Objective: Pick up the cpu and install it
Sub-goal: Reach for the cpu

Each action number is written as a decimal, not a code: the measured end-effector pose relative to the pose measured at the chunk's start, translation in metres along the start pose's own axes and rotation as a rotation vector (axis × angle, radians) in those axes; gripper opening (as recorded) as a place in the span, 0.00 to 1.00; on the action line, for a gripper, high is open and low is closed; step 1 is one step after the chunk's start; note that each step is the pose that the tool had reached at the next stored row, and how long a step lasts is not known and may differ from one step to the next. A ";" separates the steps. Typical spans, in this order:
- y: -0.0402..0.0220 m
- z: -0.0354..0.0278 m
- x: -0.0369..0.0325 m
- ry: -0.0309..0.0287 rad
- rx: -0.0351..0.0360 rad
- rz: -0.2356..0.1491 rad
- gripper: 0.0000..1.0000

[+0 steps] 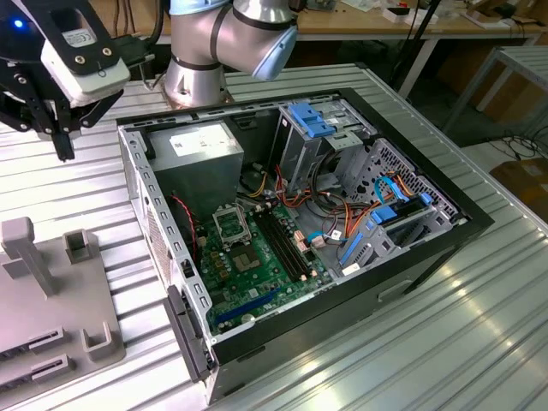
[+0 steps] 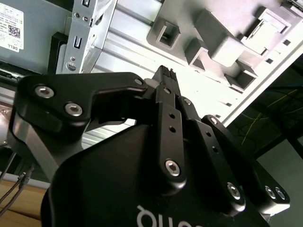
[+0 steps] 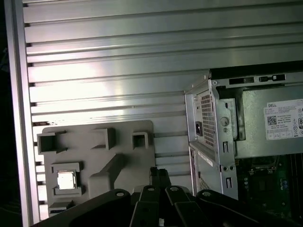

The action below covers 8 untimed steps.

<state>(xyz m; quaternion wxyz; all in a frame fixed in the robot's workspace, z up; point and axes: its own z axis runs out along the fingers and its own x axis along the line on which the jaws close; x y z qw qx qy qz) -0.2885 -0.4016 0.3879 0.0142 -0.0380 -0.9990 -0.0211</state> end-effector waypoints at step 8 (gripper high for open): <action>-0.0009 0.0003 0.0108 -0.0043 -0.0004 0.000 0.11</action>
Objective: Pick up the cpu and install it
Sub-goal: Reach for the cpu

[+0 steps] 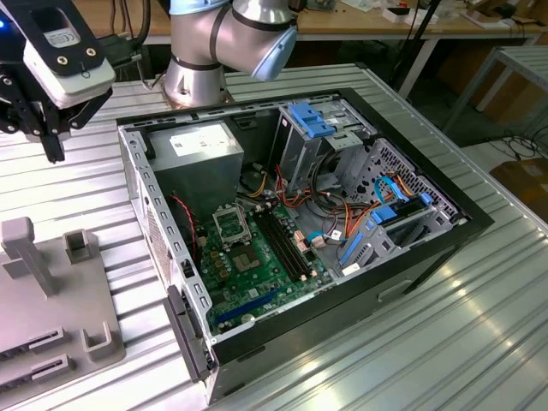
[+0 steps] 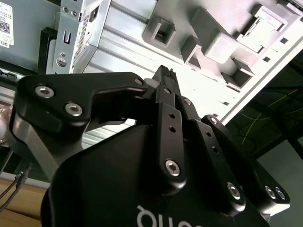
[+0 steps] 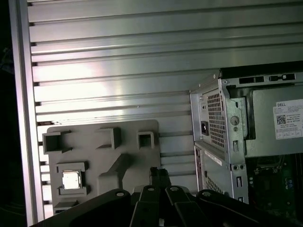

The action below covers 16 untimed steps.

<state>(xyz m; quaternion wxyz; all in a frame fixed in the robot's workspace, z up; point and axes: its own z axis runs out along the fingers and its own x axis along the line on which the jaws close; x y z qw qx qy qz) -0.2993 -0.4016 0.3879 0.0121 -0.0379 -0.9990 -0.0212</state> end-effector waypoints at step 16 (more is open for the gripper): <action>-0.0028 0.0005 0.0232 -0.0009 0.0000 0.000 0.11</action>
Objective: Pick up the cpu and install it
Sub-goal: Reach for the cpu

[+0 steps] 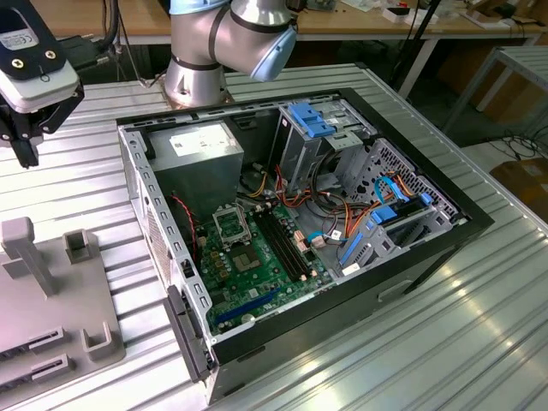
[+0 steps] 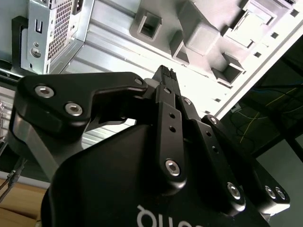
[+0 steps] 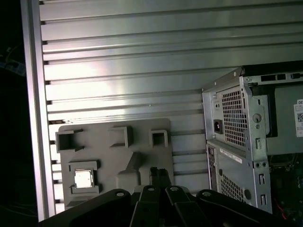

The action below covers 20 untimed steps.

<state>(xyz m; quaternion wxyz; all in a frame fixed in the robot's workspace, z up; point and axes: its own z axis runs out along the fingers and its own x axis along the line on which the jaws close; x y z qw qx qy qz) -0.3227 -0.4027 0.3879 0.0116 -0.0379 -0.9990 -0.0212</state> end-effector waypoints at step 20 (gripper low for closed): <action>-0.0010 0.0003 0.0113 0.0000 -0.0001 0.000 0.11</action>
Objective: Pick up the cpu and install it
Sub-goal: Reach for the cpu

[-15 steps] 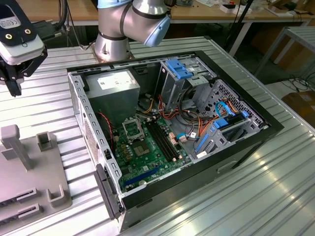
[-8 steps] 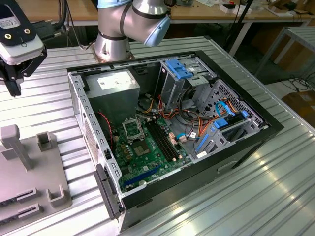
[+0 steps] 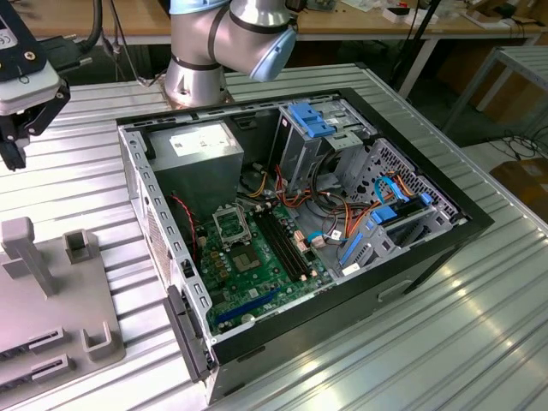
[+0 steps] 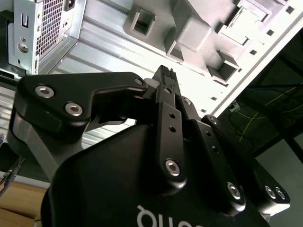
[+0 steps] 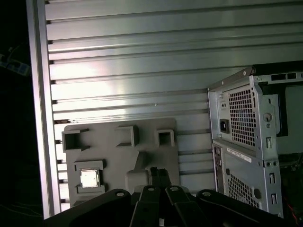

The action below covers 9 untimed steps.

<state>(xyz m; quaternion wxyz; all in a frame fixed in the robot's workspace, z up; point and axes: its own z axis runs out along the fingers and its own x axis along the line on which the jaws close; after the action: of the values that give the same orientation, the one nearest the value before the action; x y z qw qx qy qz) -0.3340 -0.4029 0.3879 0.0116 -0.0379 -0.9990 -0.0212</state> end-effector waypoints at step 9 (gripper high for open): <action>-0.0009 0.0003 0.0108 -0.0001 0.0000 0.000 0.11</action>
<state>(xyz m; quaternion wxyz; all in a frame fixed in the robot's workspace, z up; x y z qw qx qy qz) -0.3449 -0.4029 0.3879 0.0115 -0.0378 -0.9990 -0.0212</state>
